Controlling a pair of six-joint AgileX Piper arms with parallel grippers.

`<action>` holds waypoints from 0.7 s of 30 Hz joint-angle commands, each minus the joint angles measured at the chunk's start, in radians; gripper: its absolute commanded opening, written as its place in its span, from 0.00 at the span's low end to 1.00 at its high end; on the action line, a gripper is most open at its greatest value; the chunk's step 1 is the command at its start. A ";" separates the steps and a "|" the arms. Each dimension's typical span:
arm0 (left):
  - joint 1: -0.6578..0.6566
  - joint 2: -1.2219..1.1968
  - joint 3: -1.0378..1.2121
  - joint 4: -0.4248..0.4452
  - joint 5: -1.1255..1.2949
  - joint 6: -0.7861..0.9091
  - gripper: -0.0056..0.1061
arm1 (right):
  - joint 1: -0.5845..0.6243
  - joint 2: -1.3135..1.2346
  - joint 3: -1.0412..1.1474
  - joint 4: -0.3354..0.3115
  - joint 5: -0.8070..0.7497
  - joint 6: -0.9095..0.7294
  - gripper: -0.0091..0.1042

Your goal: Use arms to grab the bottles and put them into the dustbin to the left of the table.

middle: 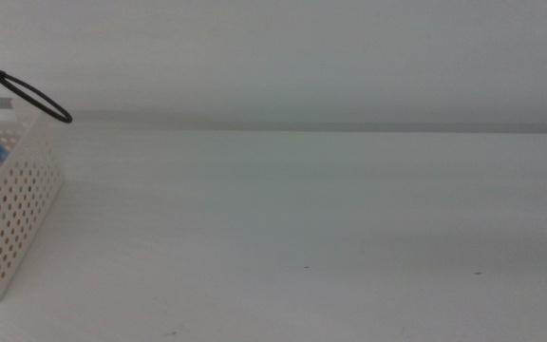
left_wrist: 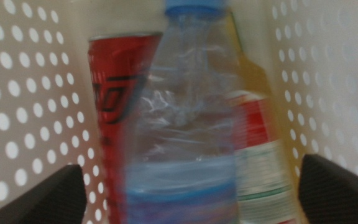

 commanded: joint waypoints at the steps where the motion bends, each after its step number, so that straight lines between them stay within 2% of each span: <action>1: -0.002 -0.031 -0.005 -0.018 0.048 -0.010 0.89 | 0.000 -0.003 0.003 -0.001 -0.008 -0.009 0.80; 7: -0.016 -0.161 -0.005 -0.104 0.103 0.006 0.89 | 0.000 -0.003 0.003 -0.001 -0.008 -0.009 0.80; 12: -0.103 -0.295 -0.005 -0.107 0.104 -0.186 0.89 | 0.000 -0.003 0.003 -0.001 -0.008 -0.009 0.80; 17: -0.296 -0.440 0.023 -0.122 0.100 -0.217 0.89 | 0.000 -0.003 0.003 -0.001 -0.008 -0.009 0.80; 21: -0.519 -0.578 0.133 -0.068 -0.037 -0.345 0.89 | 0.000 -0.003 0.003 -0.001 -0.008 -0.009 0.80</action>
